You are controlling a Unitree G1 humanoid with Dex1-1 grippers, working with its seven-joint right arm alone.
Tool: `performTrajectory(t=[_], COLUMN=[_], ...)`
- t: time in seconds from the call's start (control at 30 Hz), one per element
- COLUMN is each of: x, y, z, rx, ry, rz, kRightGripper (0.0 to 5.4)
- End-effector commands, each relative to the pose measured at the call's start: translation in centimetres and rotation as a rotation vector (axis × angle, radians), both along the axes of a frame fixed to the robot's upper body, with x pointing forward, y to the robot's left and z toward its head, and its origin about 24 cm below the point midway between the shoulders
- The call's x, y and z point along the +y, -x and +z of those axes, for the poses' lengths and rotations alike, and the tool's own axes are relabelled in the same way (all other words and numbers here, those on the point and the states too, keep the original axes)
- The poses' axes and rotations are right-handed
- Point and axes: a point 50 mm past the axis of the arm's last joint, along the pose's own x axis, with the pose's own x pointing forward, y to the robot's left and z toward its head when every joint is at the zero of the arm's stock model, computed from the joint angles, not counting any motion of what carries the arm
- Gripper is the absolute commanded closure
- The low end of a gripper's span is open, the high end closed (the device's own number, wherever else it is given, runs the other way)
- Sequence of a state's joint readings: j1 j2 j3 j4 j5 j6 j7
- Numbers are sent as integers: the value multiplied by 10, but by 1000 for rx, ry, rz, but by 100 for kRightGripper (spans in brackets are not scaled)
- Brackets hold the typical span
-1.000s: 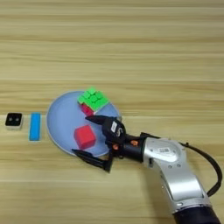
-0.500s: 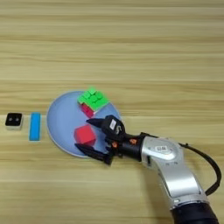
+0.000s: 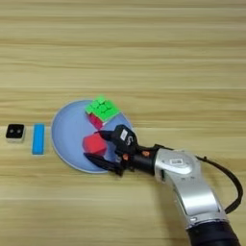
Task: Move the objects on the table
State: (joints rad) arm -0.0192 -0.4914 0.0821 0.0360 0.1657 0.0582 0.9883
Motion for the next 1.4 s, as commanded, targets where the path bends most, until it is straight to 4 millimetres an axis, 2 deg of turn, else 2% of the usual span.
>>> performTrajectory(t=[0.03,0.33,0.67,1.17,1.23,1.4], x=[11,38,71,76,75,75], y=[-9,-1,15,28,29,29], z=[37,46,31,8,7,7], rx=[-164,-171,-85,-2,3,3], ry=[-33,-83,-97,-15,-11,-12], rz=[27,145,348,461,467,463], kRightGripper=[223,223,223,223,186,137])
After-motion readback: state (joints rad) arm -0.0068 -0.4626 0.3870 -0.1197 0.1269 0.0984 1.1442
